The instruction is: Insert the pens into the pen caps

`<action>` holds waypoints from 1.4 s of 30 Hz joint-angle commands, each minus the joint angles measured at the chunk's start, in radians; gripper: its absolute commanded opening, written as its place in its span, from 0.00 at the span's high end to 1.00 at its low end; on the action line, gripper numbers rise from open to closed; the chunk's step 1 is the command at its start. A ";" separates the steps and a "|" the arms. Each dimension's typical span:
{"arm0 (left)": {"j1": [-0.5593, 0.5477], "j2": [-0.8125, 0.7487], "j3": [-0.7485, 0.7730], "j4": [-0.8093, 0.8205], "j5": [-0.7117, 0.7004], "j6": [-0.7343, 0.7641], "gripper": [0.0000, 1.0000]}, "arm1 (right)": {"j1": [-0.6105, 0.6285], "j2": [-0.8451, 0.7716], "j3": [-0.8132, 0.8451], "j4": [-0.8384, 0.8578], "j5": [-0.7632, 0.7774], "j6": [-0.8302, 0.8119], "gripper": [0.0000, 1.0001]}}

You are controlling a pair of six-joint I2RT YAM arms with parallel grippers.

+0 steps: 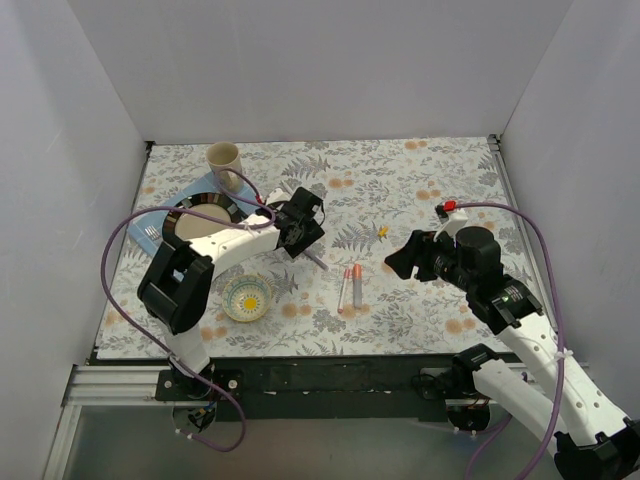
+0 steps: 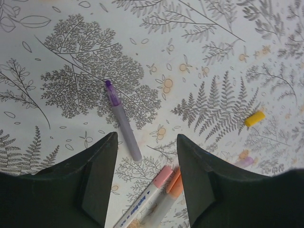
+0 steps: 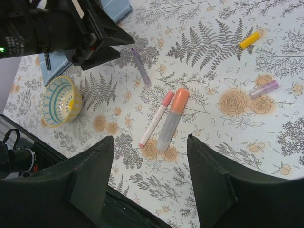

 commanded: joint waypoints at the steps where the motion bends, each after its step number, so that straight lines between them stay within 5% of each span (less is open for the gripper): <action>1: 0.001 0.091 0.113 -0.142 -0.053 -0.084 0.51 | 0.000 -0.024 -0.013 0.055 -0.018 0.016 0.31; 17: -0.013 0.260 0.199 -0.235 -0.022 -0.065 0.64 | 0.002 -0.042 -0.034 0.063 -0.030 0.036 0.31; 26: -0.088 0.225 0.105 -0.206 -0.062 -0.013 0.89 | 0.000 -0.039 -0.047 0.075 -0.038 0.055 0.31; 29: -0.111 0.195 0.075 -0.174 -0.065 0.044 1.00 | 0.000 -0.036 -0.076 0.115 -0.040 0.058 0.31; 36: -0.140 0.010 -0.023 -0.061 -0.156 0.211 1.00 | 0.002 0.074 -0.071 0.266 -0.040 0.125 0.30; 42: -0.140 -0.252 -0.213 0.270 0.106 0.513 1.00 | -0.001 0.212 0.028 0.365 -0.093 0.158 0.28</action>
